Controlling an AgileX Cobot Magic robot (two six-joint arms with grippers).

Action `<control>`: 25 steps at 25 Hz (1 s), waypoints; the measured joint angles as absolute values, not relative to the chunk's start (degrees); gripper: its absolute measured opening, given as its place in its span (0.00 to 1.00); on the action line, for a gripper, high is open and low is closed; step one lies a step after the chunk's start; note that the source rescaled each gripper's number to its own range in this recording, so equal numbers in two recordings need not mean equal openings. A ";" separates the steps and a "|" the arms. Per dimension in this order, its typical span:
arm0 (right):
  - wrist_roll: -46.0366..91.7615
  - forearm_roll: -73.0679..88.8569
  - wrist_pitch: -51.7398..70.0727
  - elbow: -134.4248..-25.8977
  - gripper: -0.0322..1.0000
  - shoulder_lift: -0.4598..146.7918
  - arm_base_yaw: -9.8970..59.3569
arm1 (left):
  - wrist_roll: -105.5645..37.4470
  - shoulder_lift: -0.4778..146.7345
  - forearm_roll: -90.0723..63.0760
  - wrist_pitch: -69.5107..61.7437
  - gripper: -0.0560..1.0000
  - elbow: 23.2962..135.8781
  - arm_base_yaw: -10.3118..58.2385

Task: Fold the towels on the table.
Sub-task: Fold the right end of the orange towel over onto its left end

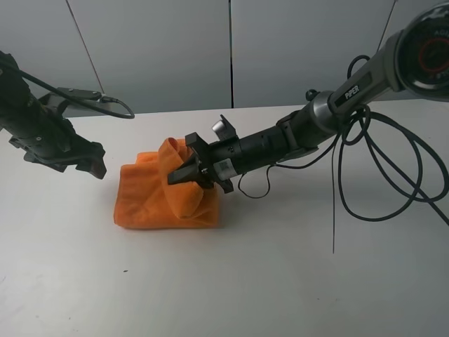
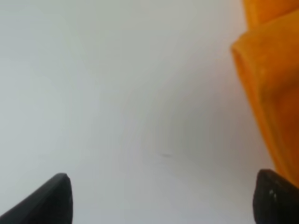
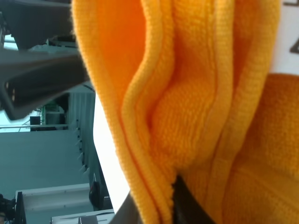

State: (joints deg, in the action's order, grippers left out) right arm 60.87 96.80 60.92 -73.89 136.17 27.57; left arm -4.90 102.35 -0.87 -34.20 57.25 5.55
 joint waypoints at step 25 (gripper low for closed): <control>60.87 96.69 60.92 -73.89 0.08 136.17 27.57 | -3.33 106.77 -12.56 -17.24 1.00 45.37 1.79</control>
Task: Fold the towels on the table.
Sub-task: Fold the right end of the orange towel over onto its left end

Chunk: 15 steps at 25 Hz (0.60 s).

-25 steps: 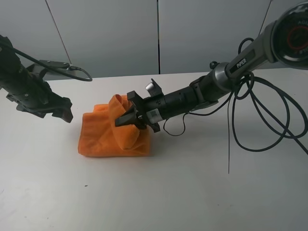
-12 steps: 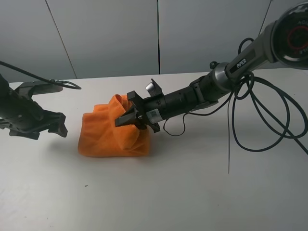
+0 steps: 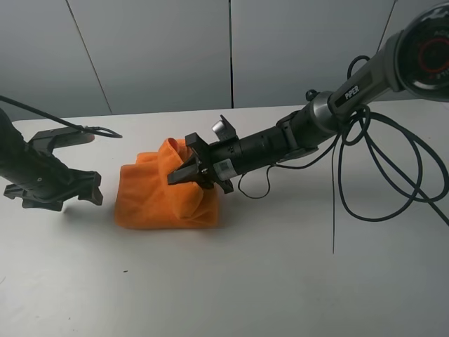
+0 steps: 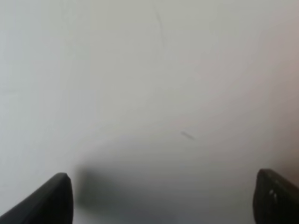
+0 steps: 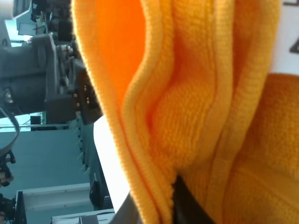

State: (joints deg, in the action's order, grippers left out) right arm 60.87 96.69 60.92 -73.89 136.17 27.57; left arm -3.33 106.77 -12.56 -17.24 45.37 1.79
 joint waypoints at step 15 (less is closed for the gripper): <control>61.10 96.69 55.79 -73.93 0.08 136.27 29.58 | -6.32 107.22 -17.88 -14.58 1.00 45.37 3.08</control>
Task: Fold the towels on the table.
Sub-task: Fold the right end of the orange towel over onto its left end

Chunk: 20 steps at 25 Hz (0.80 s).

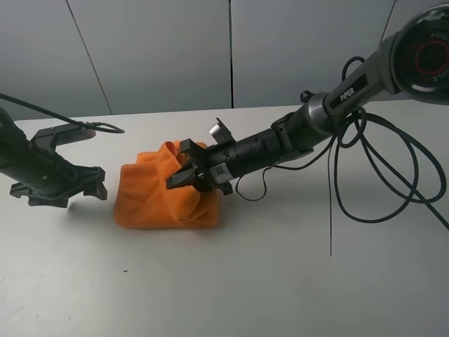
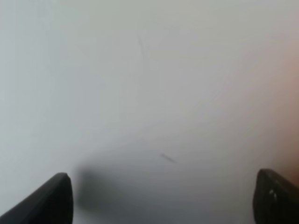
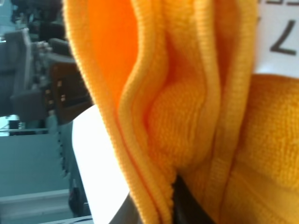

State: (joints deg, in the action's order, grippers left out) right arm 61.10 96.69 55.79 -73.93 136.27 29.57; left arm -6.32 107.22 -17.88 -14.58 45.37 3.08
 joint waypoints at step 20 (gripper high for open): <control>64.54 100.69 56.86 -74.02 1.00 132.55 32.61 | -1.23 88.25 -11.54 -27.55 1.00 55.93 3.79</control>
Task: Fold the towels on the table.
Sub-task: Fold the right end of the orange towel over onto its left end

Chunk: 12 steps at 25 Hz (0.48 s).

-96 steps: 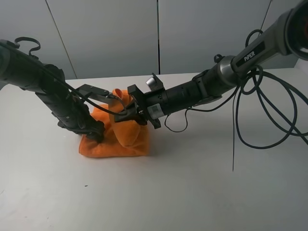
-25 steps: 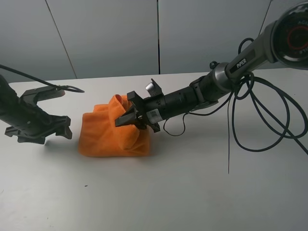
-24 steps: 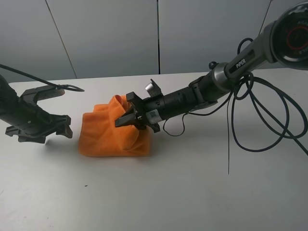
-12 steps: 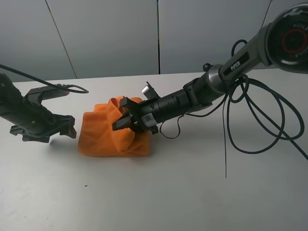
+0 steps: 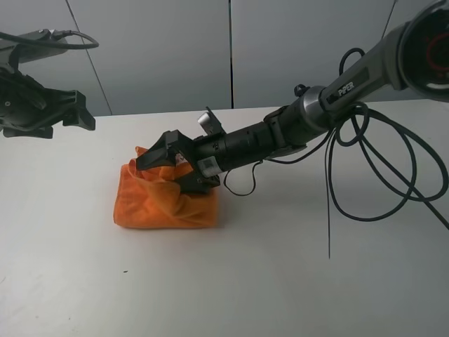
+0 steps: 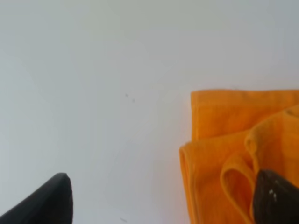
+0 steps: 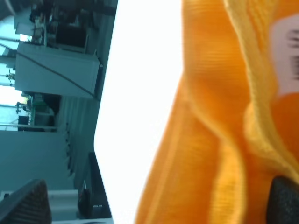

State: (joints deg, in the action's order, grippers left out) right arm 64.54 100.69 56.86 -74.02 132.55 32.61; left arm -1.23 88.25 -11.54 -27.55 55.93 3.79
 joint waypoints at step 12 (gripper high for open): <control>67.46 99.13 56.51 -74.02 1.00 128.53 44.67 | 1.41 81.71 -3.23 -37.39 1.00 64.20 3.79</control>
State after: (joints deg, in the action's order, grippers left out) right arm 67.46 99.13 56.51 -74.02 128.53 44.67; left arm 1.41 81.71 -3.23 -37.39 64.20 3.79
